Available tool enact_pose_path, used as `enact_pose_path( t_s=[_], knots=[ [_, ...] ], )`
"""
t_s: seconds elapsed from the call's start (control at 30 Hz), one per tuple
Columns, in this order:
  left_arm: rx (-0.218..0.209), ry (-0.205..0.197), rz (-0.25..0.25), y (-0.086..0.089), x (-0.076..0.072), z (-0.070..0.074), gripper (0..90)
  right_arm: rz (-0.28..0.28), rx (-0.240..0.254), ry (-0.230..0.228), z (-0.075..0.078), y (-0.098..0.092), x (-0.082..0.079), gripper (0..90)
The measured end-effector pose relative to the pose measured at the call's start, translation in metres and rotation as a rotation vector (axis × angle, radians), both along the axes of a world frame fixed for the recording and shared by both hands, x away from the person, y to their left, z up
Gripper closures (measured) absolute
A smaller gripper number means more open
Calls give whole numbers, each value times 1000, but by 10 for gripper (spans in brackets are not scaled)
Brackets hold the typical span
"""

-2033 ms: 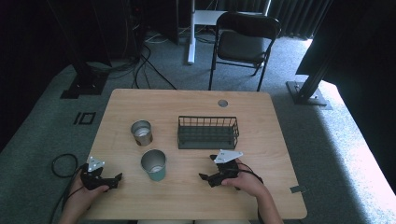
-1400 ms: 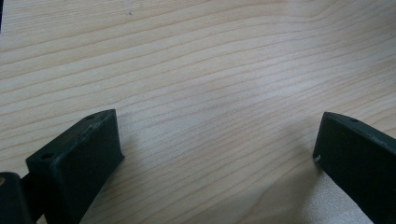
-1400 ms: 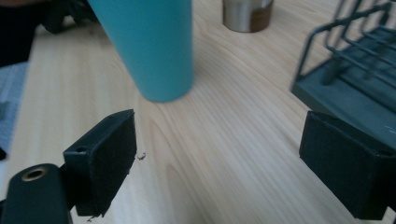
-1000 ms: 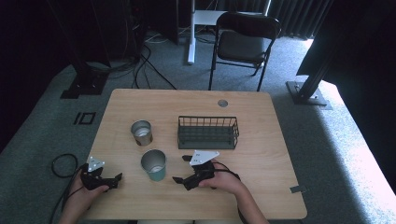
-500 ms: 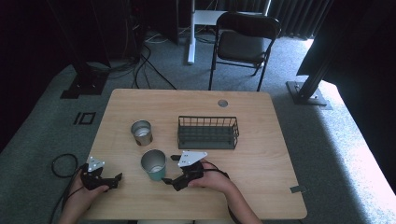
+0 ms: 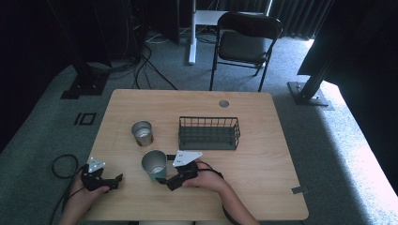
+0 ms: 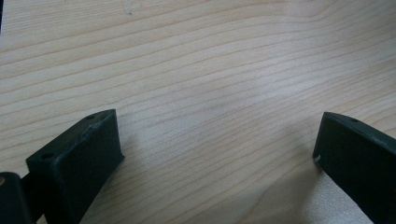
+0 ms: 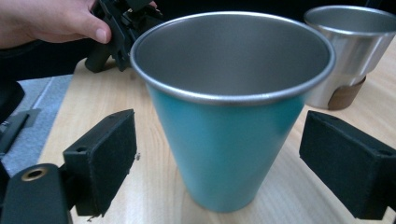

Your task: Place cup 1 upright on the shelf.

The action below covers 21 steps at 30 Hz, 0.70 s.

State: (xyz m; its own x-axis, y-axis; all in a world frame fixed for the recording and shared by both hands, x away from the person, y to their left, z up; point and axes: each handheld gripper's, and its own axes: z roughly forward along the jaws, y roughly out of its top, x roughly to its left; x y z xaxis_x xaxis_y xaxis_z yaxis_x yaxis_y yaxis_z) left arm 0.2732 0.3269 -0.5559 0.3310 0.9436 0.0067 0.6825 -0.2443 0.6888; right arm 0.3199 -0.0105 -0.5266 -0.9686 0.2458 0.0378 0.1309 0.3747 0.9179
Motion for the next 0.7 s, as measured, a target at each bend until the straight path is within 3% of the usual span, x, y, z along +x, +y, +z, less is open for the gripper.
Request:
enact_pose_path(
  t_s=[0.47,0.7],
  knots=[
    [0,0,0,0,0,0,15,-4,24,-7,2,17,5,107],
    [0,0,0,0,0,0,15,-16,58,16,3,23,6,107]
  ],
)
